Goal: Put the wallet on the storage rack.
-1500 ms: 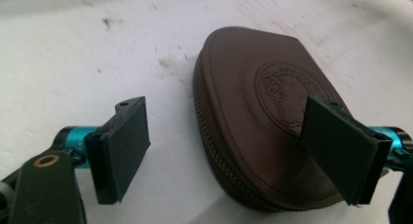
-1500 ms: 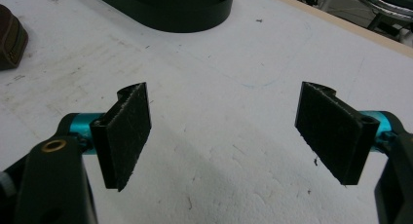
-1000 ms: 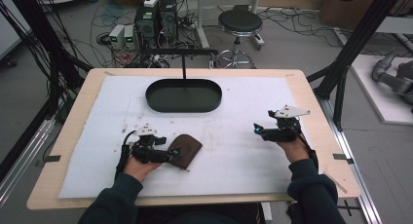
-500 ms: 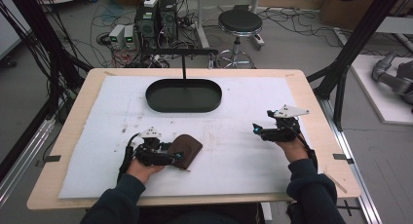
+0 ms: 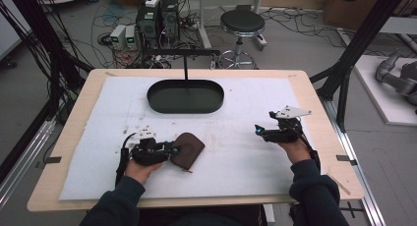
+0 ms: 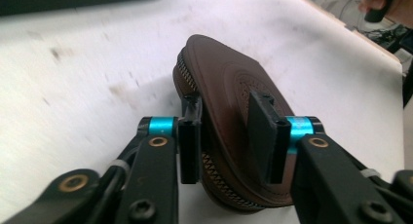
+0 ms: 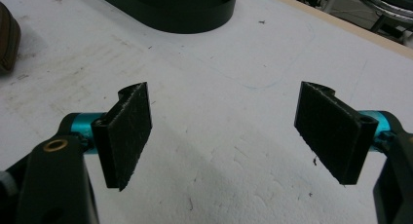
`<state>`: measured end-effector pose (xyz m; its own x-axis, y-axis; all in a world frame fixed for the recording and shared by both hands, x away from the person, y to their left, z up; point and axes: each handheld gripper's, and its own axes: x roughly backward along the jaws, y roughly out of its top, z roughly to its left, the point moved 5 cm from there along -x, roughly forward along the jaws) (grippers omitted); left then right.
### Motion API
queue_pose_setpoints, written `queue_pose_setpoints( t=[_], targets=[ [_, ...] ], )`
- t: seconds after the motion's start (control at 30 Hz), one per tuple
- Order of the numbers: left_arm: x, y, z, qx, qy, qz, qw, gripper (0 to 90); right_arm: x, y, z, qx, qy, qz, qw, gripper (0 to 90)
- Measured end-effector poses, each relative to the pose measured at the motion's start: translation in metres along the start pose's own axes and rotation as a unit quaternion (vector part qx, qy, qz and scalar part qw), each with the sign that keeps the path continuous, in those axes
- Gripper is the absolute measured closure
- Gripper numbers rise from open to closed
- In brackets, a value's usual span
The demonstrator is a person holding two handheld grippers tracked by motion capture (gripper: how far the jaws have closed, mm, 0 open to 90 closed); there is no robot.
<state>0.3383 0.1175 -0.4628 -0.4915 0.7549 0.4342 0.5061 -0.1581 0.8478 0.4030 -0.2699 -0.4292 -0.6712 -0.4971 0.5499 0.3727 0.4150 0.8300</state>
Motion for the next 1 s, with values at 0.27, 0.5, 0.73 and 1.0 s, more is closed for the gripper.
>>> queue_pose_setpoints(
  t=[0.27,0.5,0.73,1.0],
  targets=[
    [0.026,0.021,0.005,-0.073,0.09,-0.043,0.9924,75.2,0.001,-0.001,0.0,0.0,0.0,0.001,1.0,21.7],
    [0.03,0.023,0.005,-0.109,0.123,-0.04,0.9856,76.5,0.001,-0.001,0.0,0.003,0.0,0.001,1.0,21.7],
    [0.023,0.022,0.0,-0.1,0.085,-0.059,0.9896,71.0,0.001,-0.001,0.0,0.002,0.001,0.003,1.0,21.7],
    [0.018,0.021,-0.005,-0.084,0.029,-0.081,0.9927,64.4,0.0,-0.001,0.0,0.003,0.001,0.004,1.0,21.7]
  ],
)
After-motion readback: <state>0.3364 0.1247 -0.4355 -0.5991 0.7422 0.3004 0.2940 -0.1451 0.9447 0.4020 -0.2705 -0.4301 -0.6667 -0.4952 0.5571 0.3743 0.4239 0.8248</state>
